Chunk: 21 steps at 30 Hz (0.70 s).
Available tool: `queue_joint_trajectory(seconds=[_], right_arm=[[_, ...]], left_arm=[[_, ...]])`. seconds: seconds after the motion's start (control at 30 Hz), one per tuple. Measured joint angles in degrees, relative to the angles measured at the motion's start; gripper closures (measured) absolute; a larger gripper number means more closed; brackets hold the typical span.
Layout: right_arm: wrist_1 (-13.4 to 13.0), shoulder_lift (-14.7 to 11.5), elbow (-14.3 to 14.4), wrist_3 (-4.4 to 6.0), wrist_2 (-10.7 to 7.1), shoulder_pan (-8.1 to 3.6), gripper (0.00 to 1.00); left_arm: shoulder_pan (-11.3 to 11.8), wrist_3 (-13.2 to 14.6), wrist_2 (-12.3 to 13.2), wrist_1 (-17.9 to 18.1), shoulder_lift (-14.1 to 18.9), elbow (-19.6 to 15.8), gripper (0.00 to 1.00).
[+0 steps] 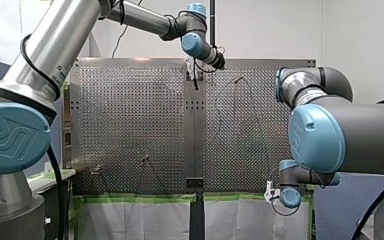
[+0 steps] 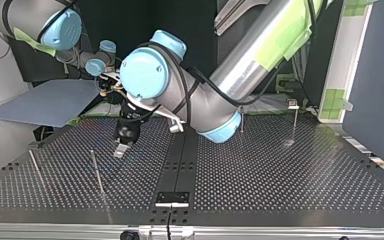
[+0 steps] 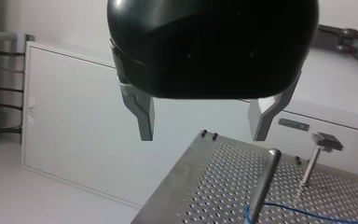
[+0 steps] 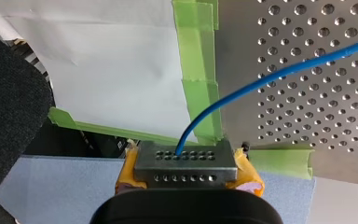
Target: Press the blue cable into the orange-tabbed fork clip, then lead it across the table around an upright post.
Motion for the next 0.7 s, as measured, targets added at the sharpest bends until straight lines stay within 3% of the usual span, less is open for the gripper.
queue_joint_trajectory(seconds=[0.27,0.7], right_arm=[[0.07,0.00,-0.11,-0.03,-0.07,0.10,1.00],[0.23,0.00,-0.17,-0.10,-0.16,0.30,1.00]], left_arm=[[-1.67,3.95,-2.75,-0.52,-0.01,0.02,0.00],[-2.37,9.94,2.44,1.11,-0.07,0.00,0.00]])
